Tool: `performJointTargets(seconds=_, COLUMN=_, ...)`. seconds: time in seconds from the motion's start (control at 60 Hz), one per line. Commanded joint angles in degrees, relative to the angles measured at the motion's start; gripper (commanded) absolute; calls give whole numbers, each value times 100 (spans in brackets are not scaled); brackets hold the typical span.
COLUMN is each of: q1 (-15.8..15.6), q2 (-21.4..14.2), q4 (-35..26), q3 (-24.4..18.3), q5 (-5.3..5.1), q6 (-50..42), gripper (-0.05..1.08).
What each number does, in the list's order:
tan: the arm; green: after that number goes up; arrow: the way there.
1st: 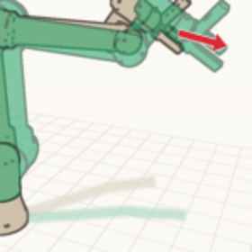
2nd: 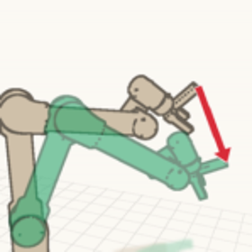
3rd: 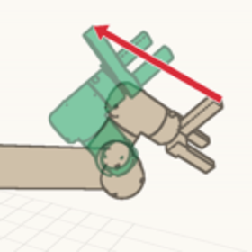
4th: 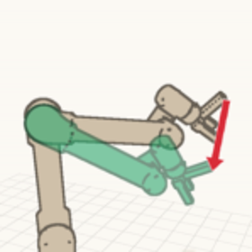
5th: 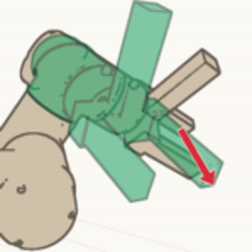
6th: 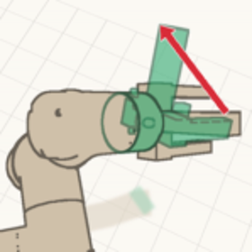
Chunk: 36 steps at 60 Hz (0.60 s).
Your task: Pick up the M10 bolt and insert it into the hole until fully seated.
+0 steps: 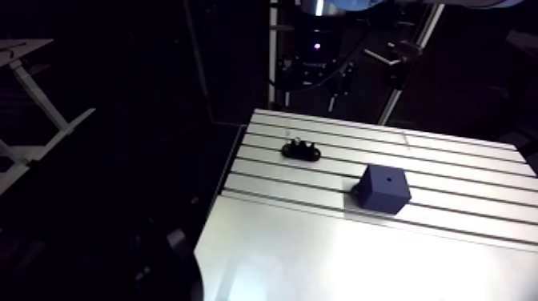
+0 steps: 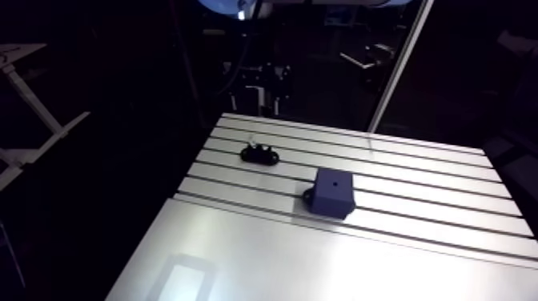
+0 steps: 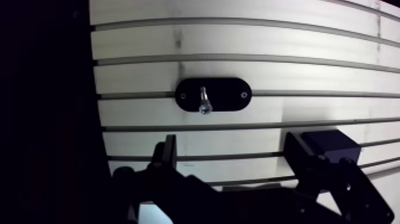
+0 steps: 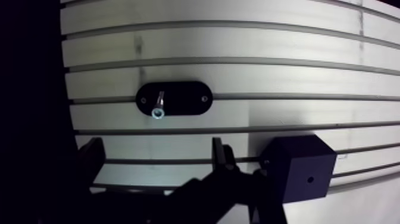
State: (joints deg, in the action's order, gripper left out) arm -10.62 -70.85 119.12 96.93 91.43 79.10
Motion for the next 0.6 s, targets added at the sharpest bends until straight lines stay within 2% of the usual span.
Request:
performJointTargets(seconds=0.017, q1=-54, q2=170, q4=55, q3=30, q5=2, q6=30, gripper=9)
performJointTargets(seconds=0.3, q1=-71, q2=260, q4=64, q3=74, q5=2, q6=64, gripper=22)
performJointTargets(seconds=0.467, q1=-72, q2=347, q4=320, q3=178, q5=2, q6=92, gripper=32)
performJointTargets(seconds=0.6, q1=-72, q2=426, q4=388, q3=232, q5=-7, q6=117, gripper=34)
